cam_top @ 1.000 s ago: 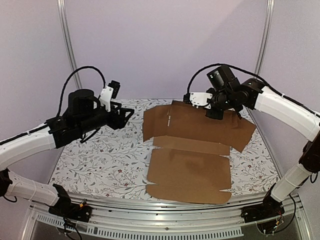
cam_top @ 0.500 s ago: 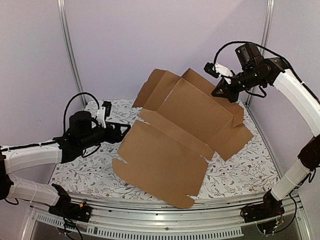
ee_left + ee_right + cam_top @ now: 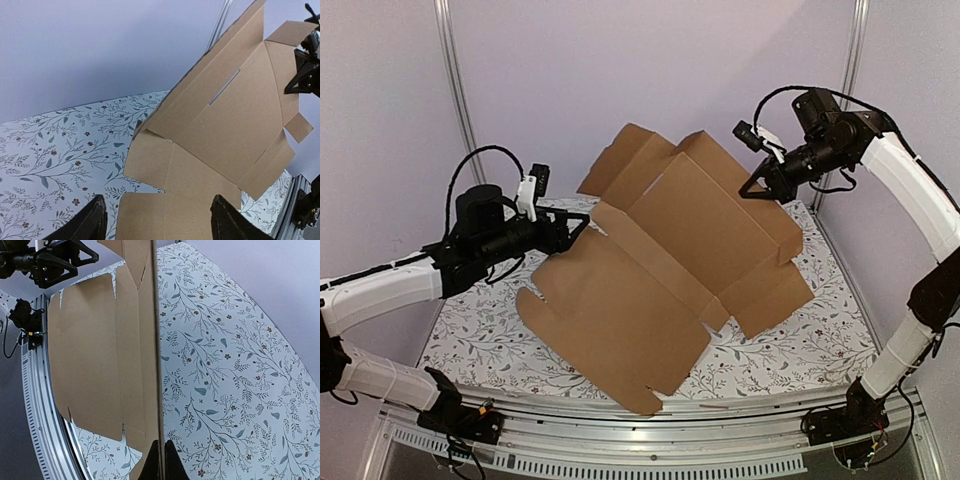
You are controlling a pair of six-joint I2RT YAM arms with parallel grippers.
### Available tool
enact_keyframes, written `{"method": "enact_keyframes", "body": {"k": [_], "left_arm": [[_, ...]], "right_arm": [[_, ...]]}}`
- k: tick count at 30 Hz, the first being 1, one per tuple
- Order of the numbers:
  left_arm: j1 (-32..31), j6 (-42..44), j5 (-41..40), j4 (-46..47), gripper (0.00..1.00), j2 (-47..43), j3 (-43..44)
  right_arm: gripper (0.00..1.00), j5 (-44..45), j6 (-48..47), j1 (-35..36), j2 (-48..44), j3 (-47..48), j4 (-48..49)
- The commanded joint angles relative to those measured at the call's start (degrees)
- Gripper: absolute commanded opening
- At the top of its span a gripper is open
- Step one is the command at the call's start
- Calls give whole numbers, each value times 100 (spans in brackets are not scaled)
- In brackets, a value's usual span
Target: Fold the paper box
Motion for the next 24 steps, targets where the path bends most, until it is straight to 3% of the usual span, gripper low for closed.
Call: {"method": "enact_keyframes", "body": {"k": [1,5,13,18,24], "left_arm": [[33,357,-417,131,72,52,-238],[33,608,-231,168,72,309,27],[51,1085,59,-227,62,734,692],[102,1397,30,-484,66,783,866],[235,1715,597,-918,56,588,911]], "right_arm": [[0,-1143,186,-170,113,308,-348],[0,-1779,125,-284,257,494,-789],[0,-2336,-443,-286,447,634,-1598],[0,-2768,-870,-324,607,884,-2223],[0,-2821,-821,-482,643,909,-2197]]}}
